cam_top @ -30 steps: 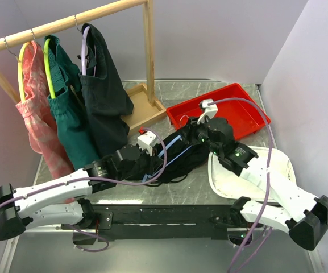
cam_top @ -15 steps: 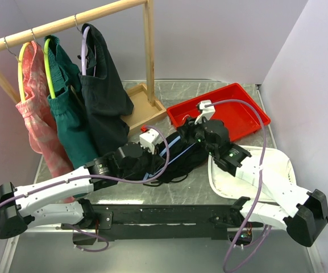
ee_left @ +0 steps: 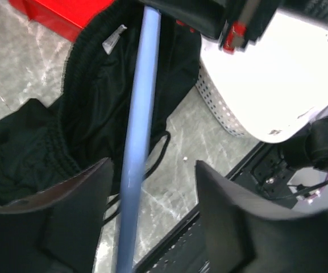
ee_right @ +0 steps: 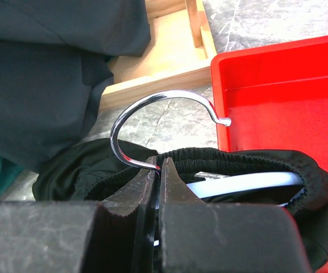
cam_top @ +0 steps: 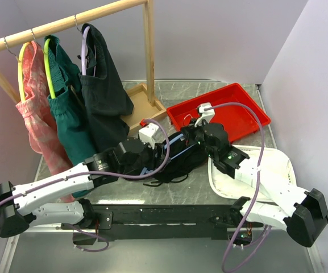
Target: Place the shorts on the hanger
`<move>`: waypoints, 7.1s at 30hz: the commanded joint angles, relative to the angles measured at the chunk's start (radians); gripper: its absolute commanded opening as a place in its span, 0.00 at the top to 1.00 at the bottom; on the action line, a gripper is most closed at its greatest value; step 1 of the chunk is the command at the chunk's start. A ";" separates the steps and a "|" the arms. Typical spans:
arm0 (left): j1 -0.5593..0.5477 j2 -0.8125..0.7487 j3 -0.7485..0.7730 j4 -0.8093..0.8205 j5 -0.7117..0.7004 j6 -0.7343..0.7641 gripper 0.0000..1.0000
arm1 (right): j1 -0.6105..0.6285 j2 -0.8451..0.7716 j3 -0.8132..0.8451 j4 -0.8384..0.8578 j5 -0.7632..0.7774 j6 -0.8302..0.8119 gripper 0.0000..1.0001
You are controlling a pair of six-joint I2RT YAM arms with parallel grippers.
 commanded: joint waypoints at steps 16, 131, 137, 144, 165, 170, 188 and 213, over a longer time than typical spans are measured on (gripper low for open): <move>0.185 0.028 0.192 -0.407 -0.091 -0.416 0.16 | 0.002 -0.149 -0.123 0.098 0.014 -0.013 1.00; 0.215 -0.124 0.705 -0.891 0.034 -0.321 0.99 | 0.085 0.193 0.274 0.287 1.043 -0.348 1.00; 0.215 -0.084 0.729 -0.916 0.023 -0.310 0.99 | 0.091 0.193 0.294 0.308 1.059 -0.380 1.00; 0.215 -0.041 0.667 -0.852 0.036 -0.313 0.99 | 0.171 0.166 0.213 0.558 1.059 -0.576 1.00; 0.256 -0.003 0.693 -0.778 0.079 -0.358 0.99 | 0.324 0.129 0.001 1.021 0.890 -0.898 1.00; 0.281 0.016 0.684 -0.758 0.135 -0.339 0.99 | 0.390 0.107 -0.010 1.031 0.829 -0.934 1.00; 0.313 -0.076 0.693 -0.937 0.042 -0.304 0.99 | 0.160 0.063 -0.067 0.939 0.775 -0.814 1.00; 0.314 -0.067 0.715 -0.804 0.140 -0.330 0.99 | 0.224 0.212 0.090 0.954 0.881 -0.894 1.00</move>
